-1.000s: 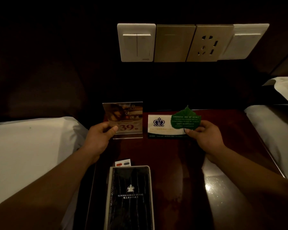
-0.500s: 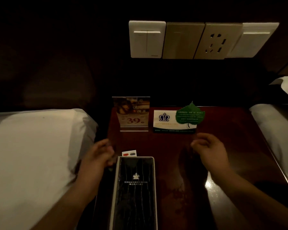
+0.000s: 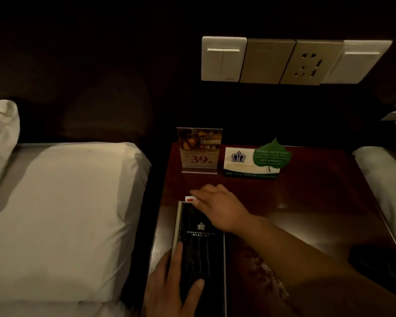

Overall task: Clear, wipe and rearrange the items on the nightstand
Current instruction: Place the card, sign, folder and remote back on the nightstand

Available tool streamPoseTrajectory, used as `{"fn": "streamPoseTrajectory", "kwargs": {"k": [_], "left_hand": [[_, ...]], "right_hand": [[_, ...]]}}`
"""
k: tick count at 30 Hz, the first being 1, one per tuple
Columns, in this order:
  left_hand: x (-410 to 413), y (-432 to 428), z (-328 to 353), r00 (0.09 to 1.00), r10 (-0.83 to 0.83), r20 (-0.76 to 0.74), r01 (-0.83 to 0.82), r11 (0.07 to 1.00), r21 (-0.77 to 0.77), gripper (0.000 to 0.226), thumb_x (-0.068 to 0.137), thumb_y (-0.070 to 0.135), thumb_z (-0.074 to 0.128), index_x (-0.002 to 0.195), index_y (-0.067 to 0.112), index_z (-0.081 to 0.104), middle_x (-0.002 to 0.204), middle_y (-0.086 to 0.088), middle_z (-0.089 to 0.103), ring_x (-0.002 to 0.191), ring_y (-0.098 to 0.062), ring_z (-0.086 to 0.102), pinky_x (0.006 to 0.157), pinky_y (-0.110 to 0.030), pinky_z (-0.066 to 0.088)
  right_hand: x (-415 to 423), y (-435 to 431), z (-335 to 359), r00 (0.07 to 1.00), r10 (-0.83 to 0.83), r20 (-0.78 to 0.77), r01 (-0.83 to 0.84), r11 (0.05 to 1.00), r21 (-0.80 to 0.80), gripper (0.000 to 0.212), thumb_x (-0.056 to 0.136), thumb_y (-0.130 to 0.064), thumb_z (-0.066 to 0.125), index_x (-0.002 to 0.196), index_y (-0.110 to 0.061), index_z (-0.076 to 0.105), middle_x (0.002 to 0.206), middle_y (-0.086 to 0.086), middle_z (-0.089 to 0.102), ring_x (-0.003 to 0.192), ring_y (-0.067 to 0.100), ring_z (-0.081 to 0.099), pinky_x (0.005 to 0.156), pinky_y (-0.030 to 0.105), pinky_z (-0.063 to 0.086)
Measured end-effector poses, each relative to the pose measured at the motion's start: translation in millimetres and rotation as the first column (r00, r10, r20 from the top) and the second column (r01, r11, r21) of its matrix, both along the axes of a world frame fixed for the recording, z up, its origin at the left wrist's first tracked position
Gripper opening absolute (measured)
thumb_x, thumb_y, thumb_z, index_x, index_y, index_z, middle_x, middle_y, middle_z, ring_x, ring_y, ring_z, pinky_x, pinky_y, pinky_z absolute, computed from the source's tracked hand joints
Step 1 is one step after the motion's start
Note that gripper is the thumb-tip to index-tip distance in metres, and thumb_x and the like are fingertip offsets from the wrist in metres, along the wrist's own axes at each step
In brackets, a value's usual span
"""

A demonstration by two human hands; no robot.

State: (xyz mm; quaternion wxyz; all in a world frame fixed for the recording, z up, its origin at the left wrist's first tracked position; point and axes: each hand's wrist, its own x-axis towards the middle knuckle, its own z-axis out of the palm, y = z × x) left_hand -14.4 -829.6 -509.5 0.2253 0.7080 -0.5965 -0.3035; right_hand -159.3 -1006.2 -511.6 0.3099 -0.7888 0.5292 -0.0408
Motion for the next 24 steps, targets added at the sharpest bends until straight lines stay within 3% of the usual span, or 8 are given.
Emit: {"fn": "streamPoseTrajectory", "kwargs": {"k": [5, 8, 12, 15, 19, 21, 24], "left_hand": [[3.5, -1.1, 0.3, 0.999, 0.027, -0.039, -0.026, 0.999, 0.030, 0.105, 0.061, 0.079, 0.025, 0.146, 0.027, -0.007, 0.157, 0.009, 0.027, 0.141, -0.016, 0.033, 0.114, -0.034, 0.027], [2.9, 0.0, 0.8, 0.997, 0.056, -0.043, -0.053, 0.997, 0.061, 0.102, 0.060, 0.081, 0.021, 0.145, 0.033, -0.012, 0.158, 0.014, 0.021, 0.142, -0.012, 0.027, 0.116, -0.031, 0.024], [4.2, 2.1, -4.3, 0.991, 0.068, -0.119, -0.062, 0.996, 0.058, 0.097, 0.063, 0.078, 0.036, 0.147, 0.044, 0.003, 0.153, 0.015, 0.030, 0.138, -0.011, 0.032, 0.115, -0.034, 0.028], [6.7, 4.7, -8.3, 0.974, 0.095, -0.206, -0.094, 0.995, 0.016, 0.082, 0.070, 0.067, 0.051, 0.145, 0.047, 0.026, 0.144, 0.018, 0.043, 0.132, -0.009, 0.041, 0.111, -0.035, 0.034], [5.3, 9.3, -15.3, 0.890, 0.257, -0.376, -0.263, 0.964, 0.035, 0.059, 0.079, 0.044, 0.055, 0.133, 0.060, 0.036, 0.130, 0.033, 0.044, 0.121, 0.016, 0.043, 0.105, -0.027, 0.034], [4.7, 11.1, -18.0, 0.870, 0.287, -0.402, -0.291, 0.955, 0.053, 0.054, 0.082, 0.044, 0.051, 0.134, 0.056, 0.041, 0.135, 0.029, 0.046, 0.121, 0.023, 0.037, 0.105, -0.020, 0.031], [4.4, 12.1, -20.8, 0.862, 0.301, -0.408, -0.303, 0.951, 0.061, 0.054, 0.085, 0.045, 0.046, 0.138, 0.048, 0.044, 0.139, 0.022, 0.049, 0.125, 0.019, 0.036, 0.101, -0.013, 0.029]], "right_hand": [[-17.7, -0.7, -3.0, 1.000, -0.013, 0.011, 0.014, 0.999, -0.033, 0.045, 0.103, -0.042, 0.035, 0.141, -0.023, 0.047, 0.129, -0.003, 0.054, 0.112, 0.018, 0.043, 0.097, 0.029, 0.037], [-22.8, 2.6, -2.5, 0.996, -0.067, 0.063, 0.067, 0.998, -0.004, 0.042, 0.103, -0.039, 0.036, 0.140, -0.023, 0.049, 0.124, -0.001, 0.055, 0.110, 0.020, 0.045, 0.093, 0.030, 0.037], [-19.8, 10.2, -9.0, 0.970, -0.186, 0.156, 0.180, 0.982, 0.056, 0.041, 0.104, -0.034, 0.039, 0.142, -0.021, 0.048, 0.129, 0.000, 0.054, 0.116, 0.022, 0.045, 0.092, 0.029, 0.036], [-19.8, 10.6, -10.5, 0.868, -0.375, 0.326, 0.321, 0.924, 0.208, 0.039, 0.103, -0.027, 0.044, 0.140, -0.019, 0.052, 0.135, 0.002, 0.056, 0.127, 0.023, 0.046, 0.110, 0.038, 0.035], [-19.7, 11.5, -9.7, 0.716, -0.495, 0.492, 0.318, 0.859, 0.401, 0.036, 0.101, -0.022, 0.048, 0.136, -0.021, 0.055, 0.136, -0.002, 0.059, 0.132, 0.017, 0.047, 0.117, 0.041, 0.032], [-21.1, 13.4, -13.4, 0.724, -0.494, 0.482, 0.332, 0.861, 0.386, 0.034, 0.101, -0.026, 0.048, 0.133, -0.027, 0.058, 0.137, -0.003, 0.058, 0.133, 0.020, 0.045, 0.116, 0.044, 0.032], [-23.9, 16.5, -15.3, 0.767, -0.470, 0.438, 0.338, 0.875, 0.346, 0.035, 0.102, -0.033, 0.045, 0.136, -0.032, 0.055, 0.137, -0.009, 0.057, 0.131, 0.022, 0.043, 0.114, 0.045, 0.032]]}}
